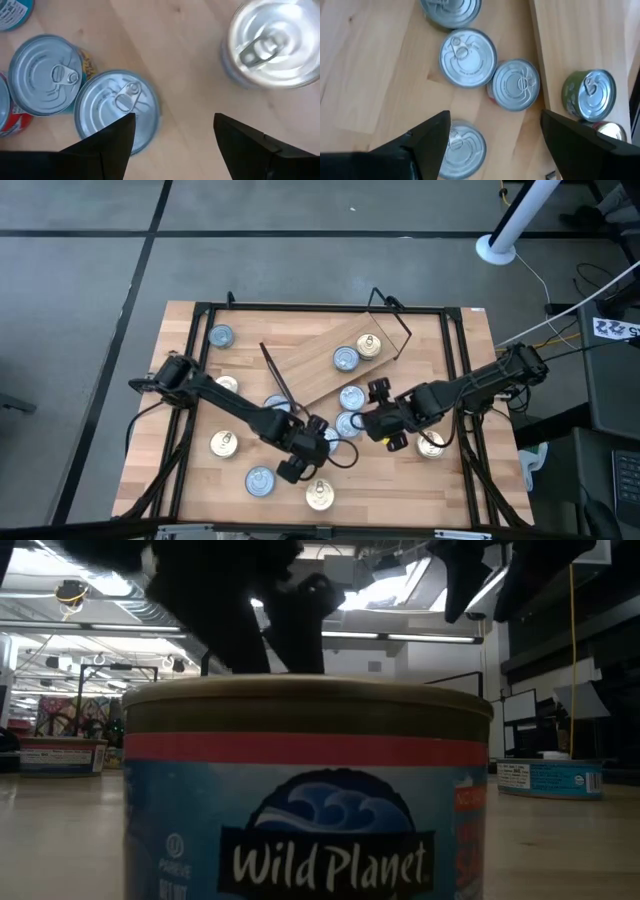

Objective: Stack canned seafood by type on shelf
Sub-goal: Stack the green tuna can on the shelf on top of the other green tuna can

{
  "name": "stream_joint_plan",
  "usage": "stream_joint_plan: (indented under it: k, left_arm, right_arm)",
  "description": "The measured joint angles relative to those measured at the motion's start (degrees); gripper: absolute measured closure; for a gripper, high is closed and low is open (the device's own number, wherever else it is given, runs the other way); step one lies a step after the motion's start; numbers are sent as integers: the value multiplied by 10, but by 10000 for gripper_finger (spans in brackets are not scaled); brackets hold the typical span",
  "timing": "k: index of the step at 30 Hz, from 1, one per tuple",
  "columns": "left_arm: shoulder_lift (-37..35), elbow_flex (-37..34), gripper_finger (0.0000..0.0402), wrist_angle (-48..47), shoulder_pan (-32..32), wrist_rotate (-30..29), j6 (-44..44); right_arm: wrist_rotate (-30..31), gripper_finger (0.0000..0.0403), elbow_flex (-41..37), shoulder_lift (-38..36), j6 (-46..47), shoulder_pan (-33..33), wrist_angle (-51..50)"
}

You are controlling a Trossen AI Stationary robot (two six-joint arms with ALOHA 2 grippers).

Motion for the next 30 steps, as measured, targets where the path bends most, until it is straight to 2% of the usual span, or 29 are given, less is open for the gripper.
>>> stream_joint_plan:
  k: [13, 30]
  left_arm:
    - [52, 0, 142, -12, 0, -76, 42]
    - [54, 0, 288, -10, 0, -93, 42]
  right_arm:
    - [-5, 95, 0, 0, 0, 0, 28]
    - [-10, 95, 0, 0, 0, 0, 28]
